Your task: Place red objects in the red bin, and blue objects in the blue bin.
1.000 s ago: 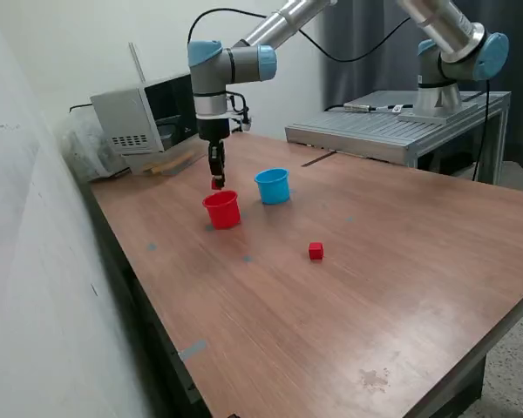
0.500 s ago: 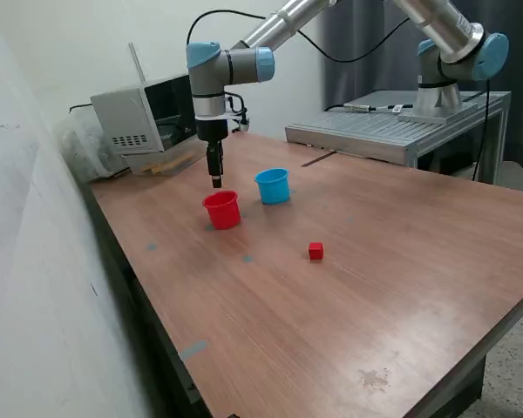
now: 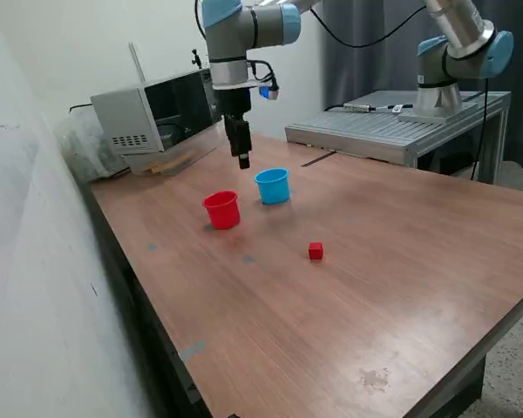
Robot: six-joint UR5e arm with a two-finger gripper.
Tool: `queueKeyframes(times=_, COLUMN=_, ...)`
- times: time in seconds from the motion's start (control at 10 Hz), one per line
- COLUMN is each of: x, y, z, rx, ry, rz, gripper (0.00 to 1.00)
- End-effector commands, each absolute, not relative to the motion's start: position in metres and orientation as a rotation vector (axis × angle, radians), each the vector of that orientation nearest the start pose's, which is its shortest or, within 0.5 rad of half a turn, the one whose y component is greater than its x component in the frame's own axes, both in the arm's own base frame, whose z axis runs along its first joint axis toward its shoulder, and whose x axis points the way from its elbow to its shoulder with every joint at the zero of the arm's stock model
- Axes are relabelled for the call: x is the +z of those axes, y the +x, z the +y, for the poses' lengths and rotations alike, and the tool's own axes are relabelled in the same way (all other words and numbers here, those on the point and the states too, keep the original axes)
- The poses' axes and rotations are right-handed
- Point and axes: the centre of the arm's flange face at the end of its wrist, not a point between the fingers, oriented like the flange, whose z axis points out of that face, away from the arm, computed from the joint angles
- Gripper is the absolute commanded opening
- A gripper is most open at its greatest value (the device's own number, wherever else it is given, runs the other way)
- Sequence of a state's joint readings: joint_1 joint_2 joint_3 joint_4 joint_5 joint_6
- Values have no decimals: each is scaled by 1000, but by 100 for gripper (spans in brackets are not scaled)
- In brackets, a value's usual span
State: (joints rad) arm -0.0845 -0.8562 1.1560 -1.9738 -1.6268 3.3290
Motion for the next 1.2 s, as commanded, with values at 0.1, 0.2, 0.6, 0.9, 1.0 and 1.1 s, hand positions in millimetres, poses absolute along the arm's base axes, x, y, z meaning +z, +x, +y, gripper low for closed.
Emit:
queueKeyframes(times=0.1, x=287, y=-753, z=-148, rx=56, ry=-2121, rz=2412, gripper=100)
queueKeyframes(times=0.2, x=276, y=-752, z=-168, rx=39, ry=-2136, rz=2389, gripper=100)
queueKeyframes(times=0.6, x=189, y=-767, z=-208, rx=-26, ry=-2130, rz=2321, gripper=100)
queueKeyframes(times=0.9, x=166, y=-780, z=-208, rx=-27, ry=-1804, rz=2569, gripper=100)
queueKeyframes(times=1.0, x=154, y=-780, z=-208, rx=-34, ry=-1698, rz=2626, gripper=100)
queueKeyframes(times=1.1, x=145, y=-778, z=-208, rx=-43, ry=-1629, rz=2652, gripper=100)
